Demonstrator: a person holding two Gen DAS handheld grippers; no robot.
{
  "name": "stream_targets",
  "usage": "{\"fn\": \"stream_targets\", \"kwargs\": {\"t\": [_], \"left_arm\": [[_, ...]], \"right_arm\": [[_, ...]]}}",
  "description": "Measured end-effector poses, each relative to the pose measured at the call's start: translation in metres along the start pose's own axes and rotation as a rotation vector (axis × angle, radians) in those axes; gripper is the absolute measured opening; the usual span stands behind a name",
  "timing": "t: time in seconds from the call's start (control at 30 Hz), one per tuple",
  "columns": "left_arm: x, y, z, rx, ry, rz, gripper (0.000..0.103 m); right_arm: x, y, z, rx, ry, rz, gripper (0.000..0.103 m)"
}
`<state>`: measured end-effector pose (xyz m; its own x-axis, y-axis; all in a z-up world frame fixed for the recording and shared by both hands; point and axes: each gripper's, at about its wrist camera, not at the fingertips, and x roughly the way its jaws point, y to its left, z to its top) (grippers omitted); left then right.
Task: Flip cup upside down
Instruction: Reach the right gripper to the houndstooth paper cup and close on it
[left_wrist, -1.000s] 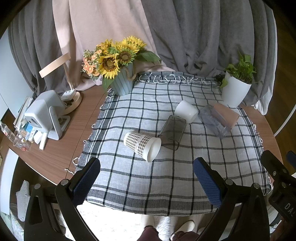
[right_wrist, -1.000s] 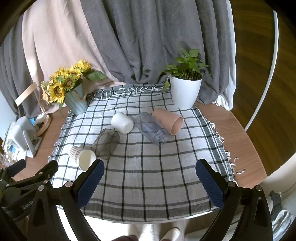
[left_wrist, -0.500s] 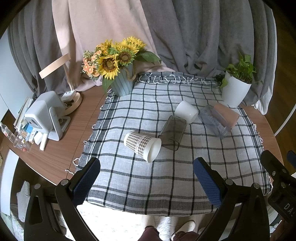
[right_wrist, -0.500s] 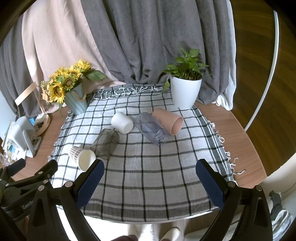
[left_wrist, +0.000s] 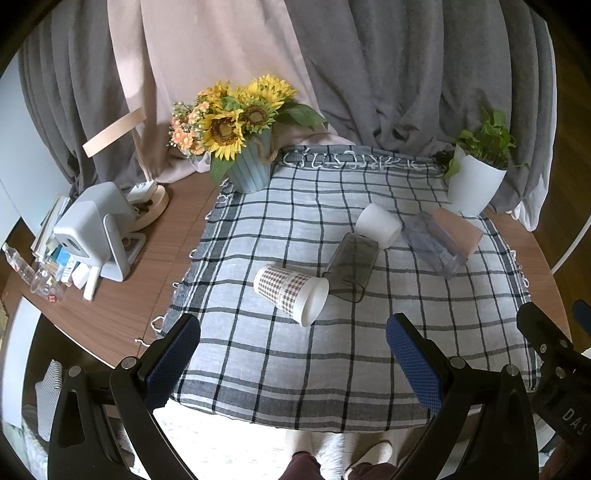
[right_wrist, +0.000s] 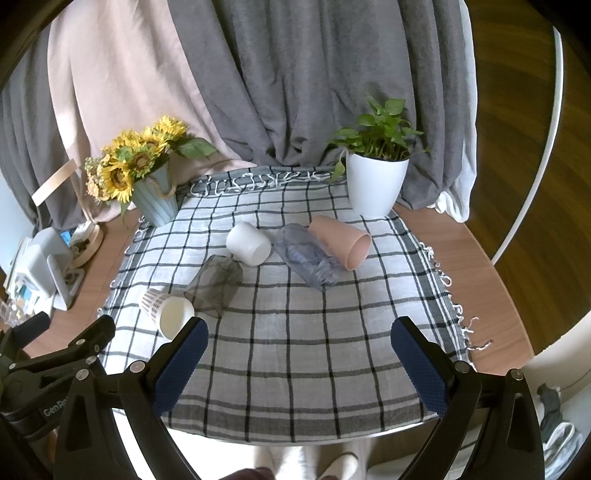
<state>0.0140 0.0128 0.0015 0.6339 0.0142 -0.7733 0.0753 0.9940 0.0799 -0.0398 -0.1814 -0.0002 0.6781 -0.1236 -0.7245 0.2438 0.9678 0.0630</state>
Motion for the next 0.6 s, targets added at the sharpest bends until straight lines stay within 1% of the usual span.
{"fn": "stream_targets", "kwargs": {"t": [0.2,0.4,0.5,0.6], "left_arm": [[0.007,0.007,-0.002,-0.011,0.021,0.021,0.103],[0.022,0.031,-0.01,-0.063,0.068,0.048,0.103],[0.037,0.051,-0.015,-0.118,0.123,0.042,0.103],[0.055,0.076,-0.026,-0.187,0.19,0.06,0.103]], "right_arm": [[0.005,0.006,-0.001,-0.015,0.026,0.01,0.1],[0.018,0.026,0.004,-0.063,0.059,0.026,0.1],[0.029,0.044,0.005,-0.099,0.091,0.046,0.1],[0.044,0.066,0.004,-0.145,0.143,0.082,0.1]]}}
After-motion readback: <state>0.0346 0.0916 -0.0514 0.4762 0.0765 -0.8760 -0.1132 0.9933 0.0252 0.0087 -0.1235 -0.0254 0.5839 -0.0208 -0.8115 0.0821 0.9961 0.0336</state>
